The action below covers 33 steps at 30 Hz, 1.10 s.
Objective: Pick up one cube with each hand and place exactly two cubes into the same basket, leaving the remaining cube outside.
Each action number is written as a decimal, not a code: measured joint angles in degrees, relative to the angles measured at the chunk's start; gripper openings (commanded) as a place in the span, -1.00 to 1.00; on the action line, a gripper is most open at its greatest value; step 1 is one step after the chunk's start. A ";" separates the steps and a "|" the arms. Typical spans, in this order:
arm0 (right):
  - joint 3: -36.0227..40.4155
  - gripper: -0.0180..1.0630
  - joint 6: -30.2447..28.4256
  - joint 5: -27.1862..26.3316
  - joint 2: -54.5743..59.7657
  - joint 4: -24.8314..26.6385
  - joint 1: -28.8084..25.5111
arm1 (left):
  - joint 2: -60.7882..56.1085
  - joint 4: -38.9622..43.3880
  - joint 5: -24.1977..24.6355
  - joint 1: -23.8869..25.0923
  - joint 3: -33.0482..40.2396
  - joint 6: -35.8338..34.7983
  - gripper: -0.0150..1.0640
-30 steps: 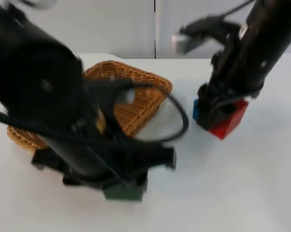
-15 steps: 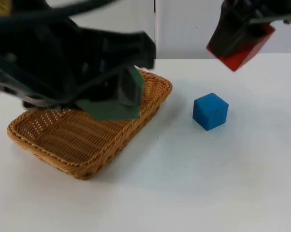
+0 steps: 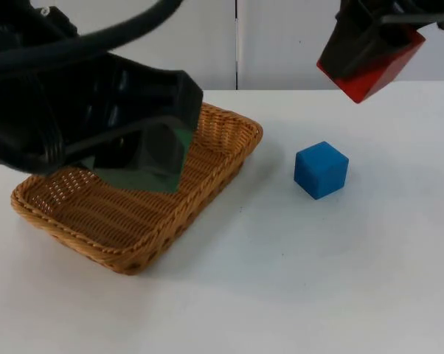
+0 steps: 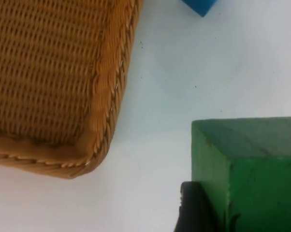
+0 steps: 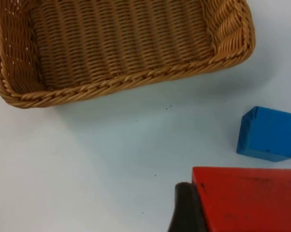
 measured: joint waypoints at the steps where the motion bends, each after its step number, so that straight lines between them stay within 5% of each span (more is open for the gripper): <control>1: 0.00 -0.97 0.00 0.00 0.00 0.00 0.00 | 0.00 0.00 0.00 0.00 0.00 0.49 -0.97; 11: 0.00 -0.97 0.00 -2.55 0.00 0.00 0.00 | 0.48 6.17 -1.32 0.25 0.00 2.45 -0.97; 19: -2.22 -0.97 0.00 -5.94 1.88 0.00 0.00 | 4.76 7.28 -6.16 8.76 0.00 3.64 -0.97; 23: -11.37 -0.97 0.00 -5.71 10.11 0.00 0.00 | 9.34 6.69 -9.99 15.43 0.00 7.25 -0.97; 33: -37.60 -0.97 0.00 -0.44 33.86 2.18 0.00 | 22.48 5.18 -15.53 23.05 -2.94 12.97 -0.97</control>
